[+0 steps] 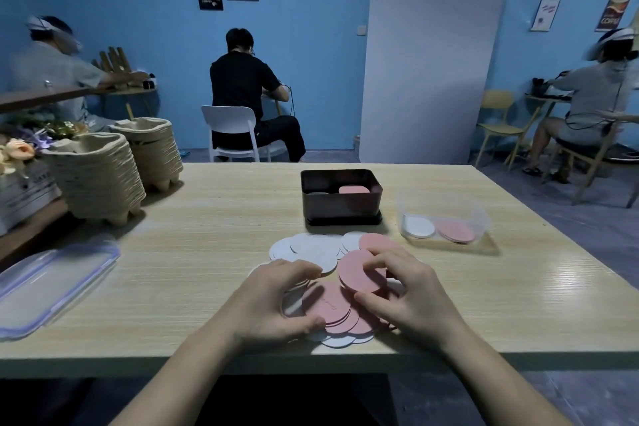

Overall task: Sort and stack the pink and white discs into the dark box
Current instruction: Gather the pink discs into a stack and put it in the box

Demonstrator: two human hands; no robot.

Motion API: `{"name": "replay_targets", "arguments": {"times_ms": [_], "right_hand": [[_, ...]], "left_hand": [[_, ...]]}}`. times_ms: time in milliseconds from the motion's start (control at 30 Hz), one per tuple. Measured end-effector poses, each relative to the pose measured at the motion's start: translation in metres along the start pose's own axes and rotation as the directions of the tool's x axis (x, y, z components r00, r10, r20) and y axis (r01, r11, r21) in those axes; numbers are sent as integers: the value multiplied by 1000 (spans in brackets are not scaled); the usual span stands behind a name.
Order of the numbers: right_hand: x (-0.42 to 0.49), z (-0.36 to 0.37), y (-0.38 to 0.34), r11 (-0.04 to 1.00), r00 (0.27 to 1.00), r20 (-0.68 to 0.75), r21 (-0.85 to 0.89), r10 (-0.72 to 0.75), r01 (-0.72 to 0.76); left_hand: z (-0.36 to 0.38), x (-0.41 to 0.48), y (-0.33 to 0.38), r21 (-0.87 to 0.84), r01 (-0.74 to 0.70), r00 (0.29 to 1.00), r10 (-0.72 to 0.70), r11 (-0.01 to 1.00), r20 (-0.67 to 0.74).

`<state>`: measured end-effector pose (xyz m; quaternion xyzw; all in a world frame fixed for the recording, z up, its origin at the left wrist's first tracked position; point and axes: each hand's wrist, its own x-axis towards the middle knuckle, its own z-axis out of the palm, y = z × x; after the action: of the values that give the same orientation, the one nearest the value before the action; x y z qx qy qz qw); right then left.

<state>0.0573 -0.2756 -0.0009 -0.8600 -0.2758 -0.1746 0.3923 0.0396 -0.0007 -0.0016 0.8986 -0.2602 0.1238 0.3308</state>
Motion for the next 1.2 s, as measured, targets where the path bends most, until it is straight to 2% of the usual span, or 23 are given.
{"name": "replay_targets", "arguments": {"times_ms": [433,633,767,1000,1200], "right_hand": [[-2,1,2,998,998,1,4,56,-56],[-1,2,2,999,999,16,-40,37,-36],[0,3,2,997,999,45,-74,2,2],[-1,2,2,998,996,67,5,-56,56],[0,3,5,995,990,100,-27,-96,99]], "left_hand": [[1,-6,3,-121,71,997,-75,990,-26],[-3,-9,6,-92,43,987,-57,995,-152],[-4,-7,7,-29,-12,980,6,1000,-197],[5,9,10,92,-43,979,60,995,-195],[19,20,6,122,-102,985,117,987,-123]]}}
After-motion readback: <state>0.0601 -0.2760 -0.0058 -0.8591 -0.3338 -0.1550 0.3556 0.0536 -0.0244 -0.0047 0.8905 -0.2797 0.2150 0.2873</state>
